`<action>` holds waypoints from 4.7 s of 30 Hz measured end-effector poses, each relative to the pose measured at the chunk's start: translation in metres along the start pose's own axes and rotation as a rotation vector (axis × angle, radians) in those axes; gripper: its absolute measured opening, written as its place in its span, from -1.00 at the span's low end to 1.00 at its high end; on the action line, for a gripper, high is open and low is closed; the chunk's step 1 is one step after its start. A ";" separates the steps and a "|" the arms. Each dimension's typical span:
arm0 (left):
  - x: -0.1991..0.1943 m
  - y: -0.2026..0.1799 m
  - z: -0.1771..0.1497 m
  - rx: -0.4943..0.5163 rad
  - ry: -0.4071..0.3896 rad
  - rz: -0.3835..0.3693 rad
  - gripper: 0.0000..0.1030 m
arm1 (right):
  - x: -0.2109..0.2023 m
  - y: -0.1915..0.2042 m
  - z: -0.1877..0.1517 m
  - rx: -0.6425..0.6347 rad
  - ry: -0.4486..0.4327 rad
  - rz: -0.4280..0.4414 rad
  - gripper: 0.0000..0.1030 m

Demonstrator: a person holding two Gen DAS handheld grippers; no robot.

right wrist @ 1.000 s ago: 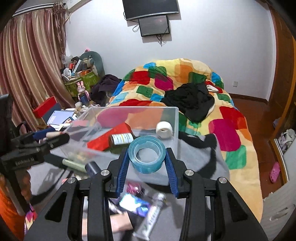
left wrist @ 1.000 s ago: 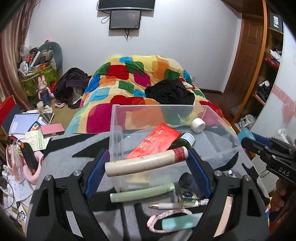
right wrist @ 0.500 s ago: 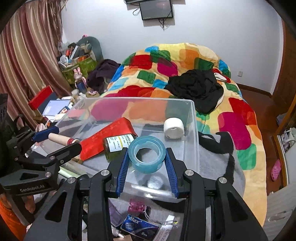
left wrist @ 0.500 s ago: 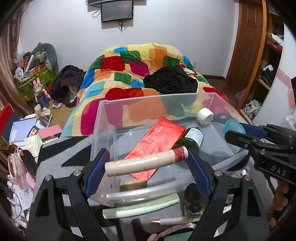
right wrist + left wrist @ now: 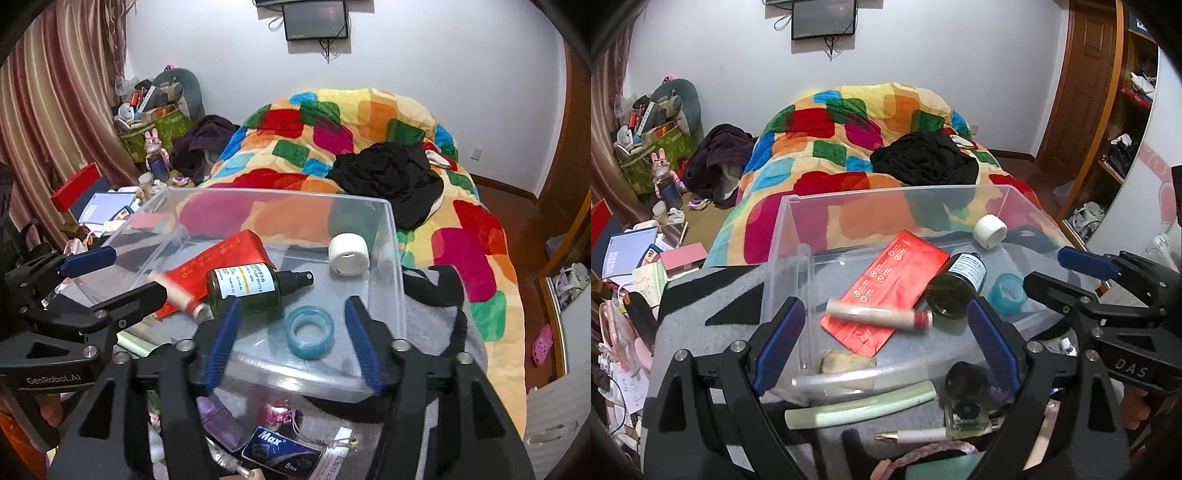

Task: Organize objects
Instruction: 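Drop the lipstick tube into the box with the left tool while the right drops the blue tape, then grasp the beige foundation tube with the left tool while the right grasps the toothpaste tube, then drop the foundation tube into the box with the left tool while the right drops the toothpaste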

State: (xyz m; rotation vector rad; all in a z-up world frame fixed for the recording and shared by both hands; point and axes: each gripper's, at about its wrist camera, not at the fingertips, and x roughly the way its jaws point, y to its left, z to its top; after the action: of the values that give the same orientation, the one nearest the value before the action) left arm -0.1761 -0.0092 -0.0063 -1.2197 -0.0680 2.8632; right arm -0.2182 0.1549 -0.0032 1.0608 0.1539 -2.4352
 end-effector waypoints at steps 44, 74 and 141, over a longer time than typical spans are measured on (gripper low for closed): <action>-0.046 -0.077 -0.136 0.157 0.048 -0.150 0.80 | -0.030 -0.032 -0.108 0.045 0.081 -0.049 -0.68; -0.105 -0.066 -0.132 0.117 -0.065 -0.226 -0.99 | -0.099 -0.024 -0.119 0.065 -0.014 0.091 -0.68; -0.022 -0.004 0.000 0.008 0.024 -0.143 -0.38 | -0.001 0.000 0.004 0.079 0.040 0.043 -0.68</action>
State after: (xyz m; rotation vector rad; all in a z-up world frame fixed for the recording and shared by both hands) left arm -0.1607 -0.0066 0.0093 -1.1950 -0.1378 2.7236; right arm -0.2201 0.1542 0.0003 1.1357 0.0474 -2.4007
